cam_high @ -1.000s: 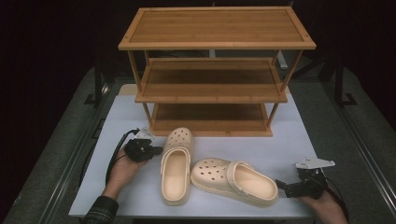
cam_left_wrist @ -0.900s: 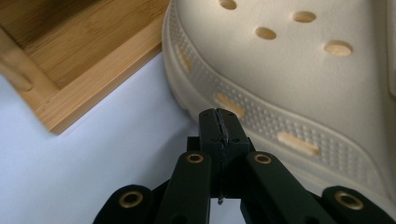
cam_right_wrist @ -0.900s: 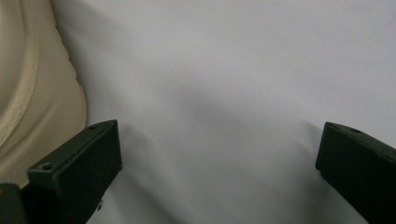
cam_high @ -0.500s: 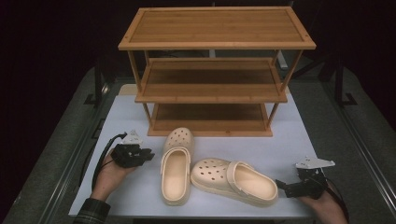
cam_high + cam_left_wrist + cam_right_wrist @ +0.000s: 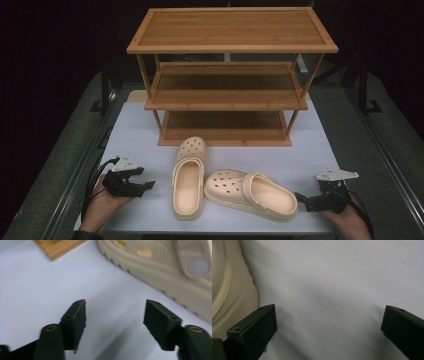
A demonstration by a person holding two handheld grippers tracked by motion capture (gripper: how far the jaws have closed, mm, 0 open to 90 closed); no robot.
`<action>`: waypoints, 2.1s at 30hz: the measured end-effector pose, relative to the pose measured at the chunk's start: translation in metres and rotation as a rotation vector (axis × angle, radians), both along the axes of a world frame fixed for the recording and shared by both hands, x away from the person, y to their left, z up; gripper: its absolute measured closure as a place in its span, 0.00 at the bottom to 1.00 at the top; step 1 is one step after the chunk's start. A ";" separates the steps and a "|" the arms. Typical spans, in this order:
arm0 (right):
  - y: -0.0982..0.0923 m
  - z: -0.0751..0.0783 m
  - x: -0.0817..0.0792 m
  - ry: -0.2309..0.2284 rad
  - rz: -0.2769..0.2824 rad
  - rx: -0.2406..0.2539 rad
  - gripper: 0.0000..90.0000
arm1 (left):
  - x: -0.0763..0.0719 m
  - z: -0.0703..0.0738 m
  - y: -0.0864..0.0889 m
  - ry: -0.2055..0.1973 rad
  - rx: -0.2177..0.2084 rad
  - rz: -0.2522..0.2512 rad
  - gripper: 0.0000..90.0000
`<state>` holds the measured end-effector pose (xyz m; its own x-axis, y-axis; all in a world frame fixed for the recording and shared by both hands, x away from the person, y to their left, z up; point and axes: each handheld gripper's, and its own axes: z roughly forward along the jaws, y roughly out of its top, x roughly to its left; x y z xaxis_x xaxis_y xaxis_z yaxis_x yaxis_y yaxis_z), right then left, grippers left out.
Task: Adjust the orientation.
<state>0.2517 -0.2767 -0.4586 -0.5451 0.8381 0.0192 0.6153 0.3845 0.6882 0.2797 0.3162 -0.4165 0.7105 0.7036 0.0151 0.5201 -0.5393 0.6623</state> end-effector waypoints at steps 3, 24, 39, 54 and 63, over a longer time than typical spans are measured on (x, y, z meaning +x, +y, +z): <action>0.000 0.000 0.000 0.001 0.001 -0.001 0.00 | -0.008 -0.005 0.006 0.003 0.007 0.011 0.26; 0.001 0.000 0.000 0.005 -0.002 -0.003 0.00 | -0.028 -0.034 0.027 -0.024 -0.020 0.056 0.00; -0.005 0.012 0.002 0.020 0.009 0.026 0.17 | -0.028 -0.034 0.027 -0.023 -0.022 0.058 0.00; 0.001 0.040 0.002 -0.022 0.113 0.166 0.41 | -0.028 -0.035 0.027 -0.022 -0.026 0.060 0.00; 0.015 0.055 0.006 -0.025 0.211 0.218 0.47 | -0.028 -0.035 0.027 -0.022 -0.027 0.058 0.00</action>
<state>0.2576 -0.2620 -0.4034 -0.7093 0.6840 0.1705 0.5193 0.3435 0.7825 0.2519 0.3436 -0.4511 0.6684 0.7437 0.0105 0.5352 -0.4907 0.6876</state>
